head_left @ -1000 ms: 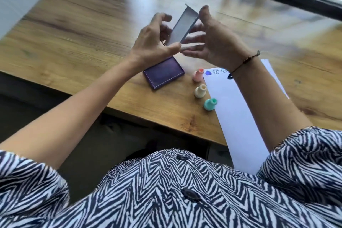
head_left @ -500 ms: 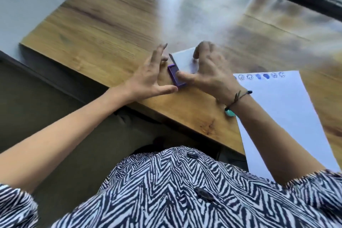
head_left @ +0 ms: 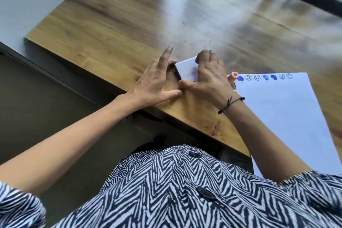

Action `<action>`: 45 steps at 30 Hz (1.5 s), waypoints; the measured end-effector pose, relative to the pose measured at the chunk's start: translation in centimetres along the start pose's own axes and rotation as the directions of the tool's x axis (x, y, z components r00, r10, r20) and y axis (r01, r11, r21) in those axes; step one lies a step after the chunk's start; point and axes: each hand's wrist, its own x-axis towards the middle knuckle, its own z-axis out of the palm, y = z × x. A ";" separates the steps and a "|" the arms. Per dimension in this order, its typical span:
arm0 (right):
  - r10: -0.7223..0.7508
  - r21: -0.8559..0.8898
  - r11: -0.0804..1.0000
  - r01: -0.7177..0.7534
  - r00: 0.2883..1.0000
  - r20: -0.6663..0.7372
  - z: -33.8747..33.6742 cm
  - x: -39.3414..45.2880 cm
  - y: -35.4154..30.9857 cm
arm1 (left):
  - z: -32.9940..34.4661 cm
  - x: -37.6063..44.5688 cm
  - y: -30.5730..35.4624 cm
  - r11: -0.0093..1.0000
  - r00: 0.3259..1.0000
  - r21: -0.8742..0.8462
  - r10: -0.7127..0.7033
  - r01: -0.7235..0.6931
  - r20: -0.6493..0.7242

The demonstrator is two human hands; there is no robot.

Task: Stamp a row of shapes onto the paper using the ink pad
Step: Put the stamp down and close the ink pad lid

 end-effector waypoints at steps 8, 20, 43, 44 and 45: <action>0.036 0.080 0.996 -0.029 0.995 -0.093 -0.2 -0.9 -0.2 | 0.4 0.2 -0.2 0.999 1.000 0.031 -0.026 0.026 -0.009; 0.089 0.021 0.996 -0.087 0.987 -0.136 0.0 -0.9 -0.3 | 0.6 0.2 -0.3 0.998 1.000 0.058 -0.009 0.010 -0.024; 0.118 0.021 0.993 -0.117 0.986 -0.119 1.2 -1.7 -0.1 | 0.5 0.1 -0.3 0.996 1.000 0.086 0.004 -0.002 -0.025; 0.117 0.021 0.993 -0.115 0.987 -0.114 1.2 -1.6 0.0 | 0.5 0.1 -0.3 0.996 1.000 0.086 0.006 -0.004 -0.027; 0.118 0.018 0.993 -0.116 0.987 -0.108 1.2 -1.6 0.0 | 0.5 0.1 -0.3 0.997 1.000 0.083 0.007 -0.005 -0.029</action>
